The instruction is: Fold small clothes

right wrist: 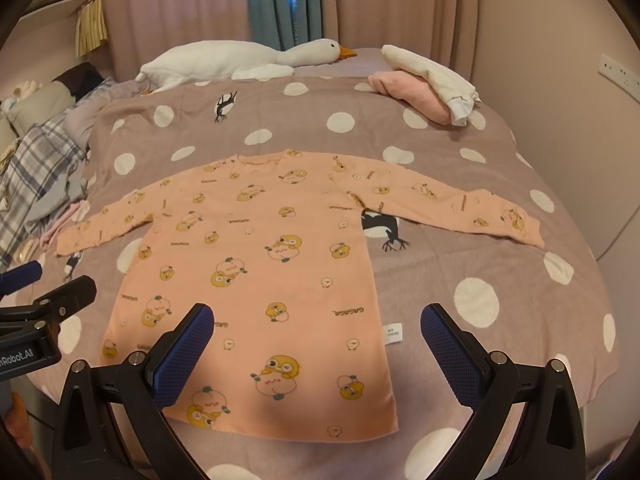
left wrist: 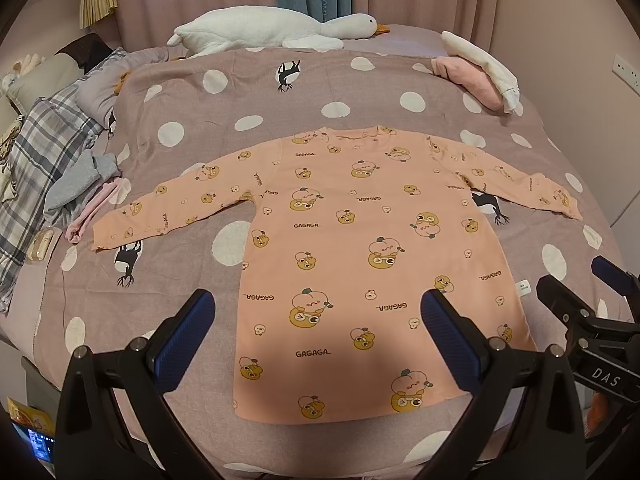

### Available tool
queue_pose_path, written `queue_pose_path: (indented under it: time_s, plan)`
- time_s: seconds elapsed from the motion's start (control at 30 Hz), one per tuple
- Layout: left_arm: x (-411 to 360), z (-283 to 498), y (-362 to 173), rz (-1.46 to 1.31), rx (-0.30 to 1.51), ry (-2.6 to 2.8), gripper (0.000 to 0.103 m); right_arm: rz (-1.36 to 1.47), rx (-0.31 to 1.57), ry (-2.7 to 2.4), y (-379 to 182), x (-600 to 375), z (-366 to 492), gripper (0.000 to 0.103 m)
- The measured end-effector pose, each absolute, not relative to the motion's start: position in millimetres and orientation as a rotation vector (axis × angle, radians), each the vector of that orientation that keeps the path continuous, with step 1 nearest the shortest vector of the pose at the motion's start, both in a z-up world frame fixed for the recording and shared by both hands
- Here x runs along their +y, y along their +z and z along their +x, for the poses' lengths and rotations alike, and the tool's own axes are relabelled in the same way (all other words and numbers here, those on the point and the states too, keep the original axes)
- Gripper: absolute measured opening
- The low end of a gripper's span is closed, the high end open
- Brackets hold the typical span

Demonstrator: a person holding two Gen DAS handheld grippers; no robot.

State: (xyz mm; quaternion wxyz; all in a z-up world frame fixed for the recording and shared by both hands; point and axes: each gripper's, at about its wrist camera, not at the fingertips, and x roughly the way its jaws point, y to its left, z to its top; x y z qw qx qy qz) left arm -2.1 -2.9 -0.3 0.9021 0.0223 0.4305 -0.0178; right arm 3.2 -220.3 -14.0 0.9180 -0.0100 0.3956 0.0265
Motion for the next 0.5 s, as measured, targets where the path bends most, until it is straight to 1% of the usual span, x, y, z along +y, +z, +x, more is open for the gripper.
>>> queue_pose_path:
  time_s: [0.5]
  plan:
    - [-6.9,-1.7,0.8,0.038,0.893,-0.042,0.103,-0.02,0.814,0.057,-13.6,-219.5,3.4,0.102]
